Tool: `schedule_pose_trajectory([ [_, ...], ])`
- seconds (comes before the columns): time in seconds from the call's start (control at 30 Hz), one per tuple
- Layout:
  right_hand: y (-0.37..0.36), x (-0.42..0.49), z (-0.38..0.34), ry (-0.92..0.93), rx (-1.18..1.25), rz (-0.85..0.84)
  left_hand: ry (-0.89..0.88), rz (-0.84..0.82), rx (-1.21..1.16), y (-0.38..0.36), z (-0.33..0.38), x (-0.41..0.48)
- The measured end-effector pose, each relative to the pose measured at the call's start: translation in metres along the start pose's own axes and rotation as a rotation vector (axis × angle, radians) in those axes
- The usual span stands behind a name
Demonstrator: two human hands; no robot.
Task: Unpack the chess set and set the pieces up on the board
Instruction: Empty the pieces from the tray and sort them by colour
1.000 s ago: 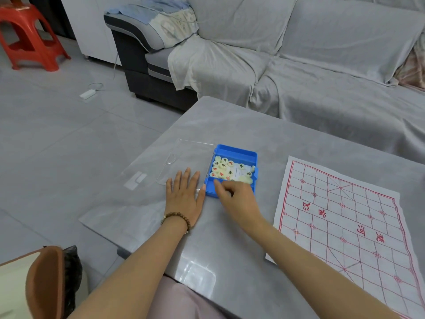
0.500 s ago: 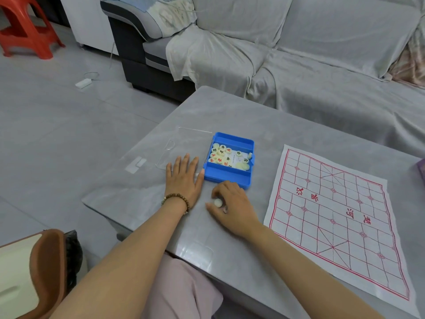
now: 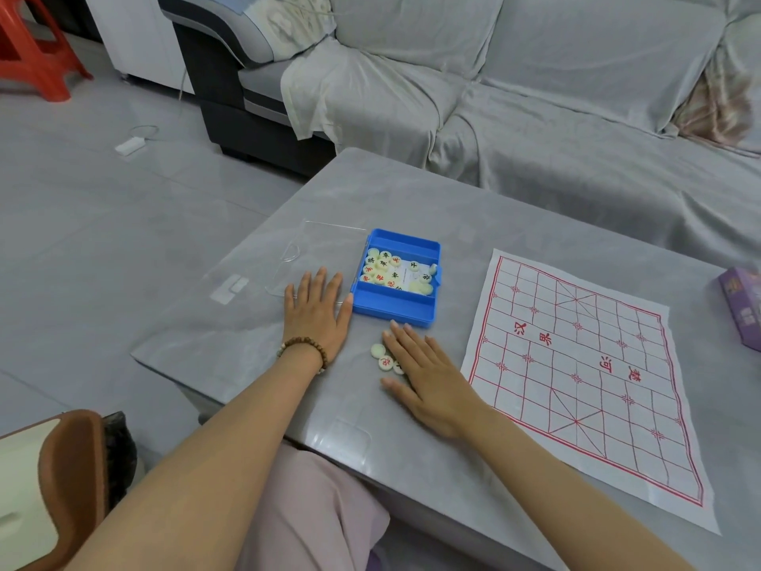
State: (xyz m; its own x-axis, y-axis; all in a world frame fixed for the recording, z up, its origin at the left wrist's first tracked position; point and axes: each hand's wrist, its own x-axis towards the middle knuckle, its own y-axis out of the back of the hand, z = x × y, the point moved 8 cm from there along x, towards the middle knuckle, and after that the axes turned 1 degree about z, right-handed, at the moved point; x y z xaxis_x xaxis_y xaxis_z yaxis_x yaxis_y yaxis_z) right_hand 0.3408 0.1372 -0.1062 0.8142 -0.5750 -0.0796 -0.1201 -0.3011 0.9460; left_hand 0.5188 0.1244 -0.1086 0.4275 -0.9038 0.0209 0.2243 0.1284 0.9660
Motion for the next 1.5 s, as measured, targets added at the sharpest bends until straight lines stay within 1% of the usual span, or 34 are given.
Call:
schedule_pose_trajectory([
  [0.07,0.013,-0.001,-0.007,0.017,0.123,0.098,-0.001,-0.002,-0.004,0.000,0.000,0.000],
  [0.17,0.049,0.001,-0.001,-0.062,0.405,0.324,-0.002,-0.006,-0.008,-0.001,0.000,0.000],
  [0.23,0.074,0.019,0.012,-0.125,0.444,0.441,-0.005,-0.001,-0.007,0.000,0.000,0.000],
  [0.27,0.082,0.035,0.018,-0.149,0.426,0.459,-0.004,0.003,-0.007,0.000,0.000,0.001],
  [0.3,0.087,0.054,0.024,-0.172,0.395,0.448,-0.003,0.007,-0.006,-0.001,0.000,0.001],
  [0.37,0.085,0.093,0.038,-0.265,0.323,0.353,0.002,0.013,-0.007,-0.001,-0.001,0.002],
  [0.4,0.080,0.110,0.045,-0.343,0.256,0.292,0.003,0.014,-0.007,-0.002,-0.002,0.003],
  [0.47,0.069,0.133,0.052,-0.472,0.042,0.201,0.006,0.025,-0.006,-0.004,-0.002,0.003],
  [0.5,0.064,0.141,0.052,-0.503,-0.027,0.188,0.006,0.036,-0.010,-0.003,-0.002,0.003],
  [0.53,0.060,0.147,0.049,-0.516,-0.042,0.198,0.008,0.042,-0.015,-0.003,-0.002,0.003],
  [0.63,0.051,0.153,0.048,-0.527,0.056,0.277,0.015,0.054,-0.022,-0.003,-0.002,0.003],
  [0.77,0.049,0.146,0.049,-0.439,-0.017,0.328,0.014,0.060,-0.036,-0.004,-0.002,0.002],
  [0.87,0.049,0.141,0.051,-0.392,0.017,0.336,0.014,0.057,-0.038,-0.003,-0.002,0.002],
  [1.07,0.054,0.140,0.058,-0.345,0.036,0.263,0.005,0.049,-0.031,-0.003,-0.002,0.002],
  [1.17,0.055,0.139,0.060,-0.340,0.007,0.288,0.006,0.046,-0.028,-0.002,-0.002,0.002],
  [1.27,0.056,0.141,0.063,-0.363,0.030,0.303,0.006,0.041,-0.022,-0.003,-0.001,0.002],
  [1.33,0.057,0.143,0.065,-0.380,0.094,0.307,0.004,0.040,-0.015,-0.002,-0.001,0.002],
  [1.4,0.061,0.143,0.066,-0.377,0.215,0.338,0.006,0.036,-0.010,-0.002,-0.001,0.002],
  [1.5,0.073,0.135,0.061,-0.327,0.361,0.409,0.004,0.034,-0.016,-0.001,0.000,0.001],
])
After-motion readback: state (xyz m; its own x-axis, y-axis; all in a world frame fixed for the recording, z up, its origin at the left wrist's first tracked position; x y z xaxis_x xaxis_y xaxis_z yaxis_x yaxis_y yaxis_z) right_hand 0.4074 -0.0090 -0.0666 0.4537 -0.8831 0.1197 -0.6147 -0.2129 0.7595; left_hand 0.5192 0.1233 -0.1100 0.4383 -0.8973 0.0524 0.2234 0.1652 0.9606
